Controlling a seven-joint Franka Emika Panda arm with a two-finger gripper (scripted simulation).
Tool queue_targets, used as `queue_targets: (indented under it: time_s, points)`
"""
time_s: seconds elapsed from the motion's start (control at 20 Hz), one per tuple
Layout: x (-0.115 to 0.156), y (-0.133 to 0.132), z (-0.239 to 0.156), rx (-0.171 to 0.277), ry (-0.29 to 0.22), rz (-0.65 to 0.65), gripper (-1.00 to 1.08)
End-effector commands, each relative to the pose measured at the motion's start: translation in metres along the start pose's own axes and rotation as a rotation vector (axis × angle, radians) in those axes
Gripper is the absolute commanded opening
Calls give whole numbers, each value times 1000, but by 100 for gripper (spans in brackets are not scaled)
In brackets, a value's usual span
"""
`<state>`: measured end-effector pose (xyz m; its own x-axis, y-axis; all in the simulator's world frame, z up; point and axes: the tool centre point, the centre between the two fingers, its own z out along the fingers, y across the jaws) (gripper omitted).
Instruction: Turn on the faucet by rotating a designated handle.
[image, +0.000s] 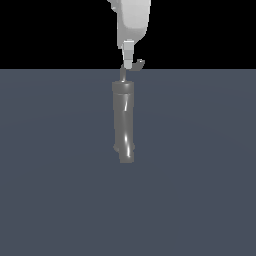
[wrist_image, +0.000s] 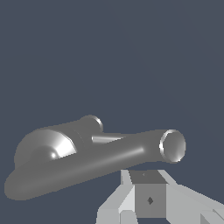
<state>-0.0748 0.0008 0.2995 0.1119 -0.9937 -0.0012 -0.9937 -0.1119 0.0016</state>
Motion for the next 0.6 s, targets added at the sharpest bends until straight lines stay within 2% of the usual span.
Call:
queue_targets:
  time_s: [0.0,0.55]
  points:
    - [15,-5,0,2,1,16,-100]
    - [57,-29,0,2,1,37,-100]
